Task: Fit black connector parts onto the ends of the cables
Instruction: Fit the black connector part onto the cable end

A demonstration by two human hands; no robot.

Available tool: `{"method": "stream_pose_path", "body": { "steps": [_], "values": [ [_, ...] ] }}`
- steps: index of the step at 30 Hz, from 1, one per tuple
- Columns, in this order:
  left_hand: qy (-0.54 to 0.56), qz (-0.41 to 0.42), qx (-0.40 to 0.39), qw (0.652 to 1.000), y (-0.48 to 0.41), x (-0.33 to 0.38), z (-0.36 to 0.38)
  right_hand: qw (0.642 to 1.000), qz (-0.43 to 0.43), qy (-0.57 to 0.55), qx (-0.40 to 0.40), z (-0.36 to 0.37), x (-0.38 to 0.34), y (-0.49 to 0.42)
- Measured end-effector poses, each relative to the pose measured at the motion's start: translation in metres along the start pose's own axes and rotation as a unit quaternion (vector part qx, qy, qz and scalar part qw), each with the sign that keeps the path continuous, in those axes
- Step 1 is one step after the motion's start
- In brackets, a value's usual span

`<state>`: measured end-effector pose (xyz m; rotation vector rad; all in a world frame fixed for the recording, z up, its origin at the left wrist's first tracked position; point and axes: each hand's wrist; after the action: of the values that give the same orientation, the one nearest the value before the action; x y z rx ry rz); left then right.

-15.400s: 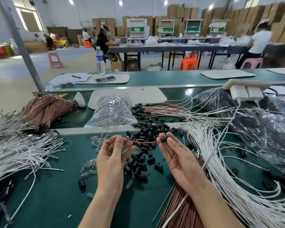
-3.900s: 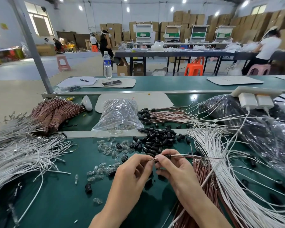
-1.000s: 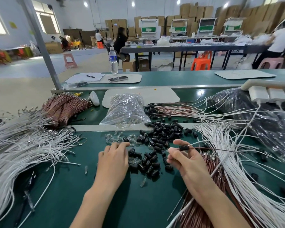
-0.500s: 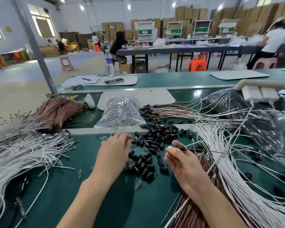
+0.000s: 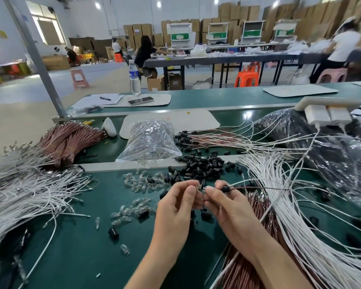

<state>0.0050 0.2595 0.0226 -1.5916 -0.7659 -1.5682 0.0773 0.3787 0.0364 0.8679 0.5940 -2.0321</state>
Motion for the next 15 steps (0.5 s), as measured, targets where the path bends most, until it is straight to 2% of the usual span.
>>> {"method": "stream_pose_path", "body": {
  "steps": [15],
  "values": [
    [0.059,-0.032,-0.021,0.998,0.0015,-0.0035,-0.0001,1.0,-0.018,0.022,-0.007,-0.0007,0.0013,-0.0004]
  ]
}}
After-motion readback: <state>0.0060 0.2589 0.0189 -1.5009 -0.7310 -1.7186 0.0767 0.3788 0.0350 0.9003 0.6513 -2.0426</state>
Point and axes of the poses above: each hand's wrist, its own y-axis away from the middle knuckle, its own z-axis out of the palm, x = y × z, and after that the axes turned 11 degrees about -z, right-handed
